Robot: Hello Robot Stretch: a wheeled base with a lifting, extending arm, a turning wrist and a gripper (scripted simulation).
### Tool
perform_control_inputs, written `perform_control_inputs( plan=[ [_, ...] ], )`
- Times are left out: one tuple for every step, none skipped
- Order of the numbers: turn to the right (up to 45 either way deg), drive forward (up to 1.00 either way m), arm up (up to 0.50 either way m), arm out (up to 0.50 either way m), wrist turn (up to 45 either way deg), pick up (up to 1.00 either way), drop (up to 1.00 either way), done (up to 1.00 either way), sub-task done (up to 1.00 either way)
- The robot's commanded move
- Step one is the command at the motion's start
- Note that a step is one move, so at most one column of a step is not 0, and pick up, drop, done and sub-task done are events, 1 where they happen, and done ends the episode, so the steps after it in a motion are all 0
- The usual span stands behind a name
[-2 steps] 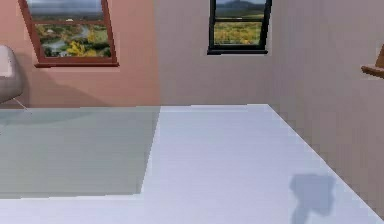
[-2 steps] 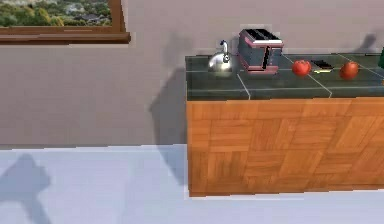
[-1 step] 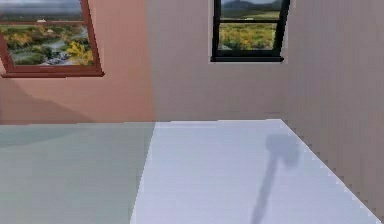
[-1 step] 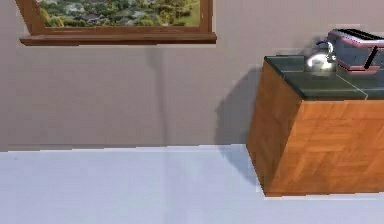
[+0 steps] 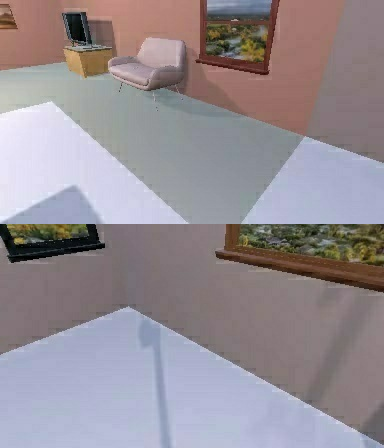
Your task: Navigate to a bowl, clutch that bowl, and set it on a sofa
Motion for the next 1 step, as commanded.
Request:
perform_control_inputs(
  plan=[
    [0.0, 0.45, 0.0, 0.0, 0.0, 0.0, 0.0, 0.0, 0.0]
  ],
)
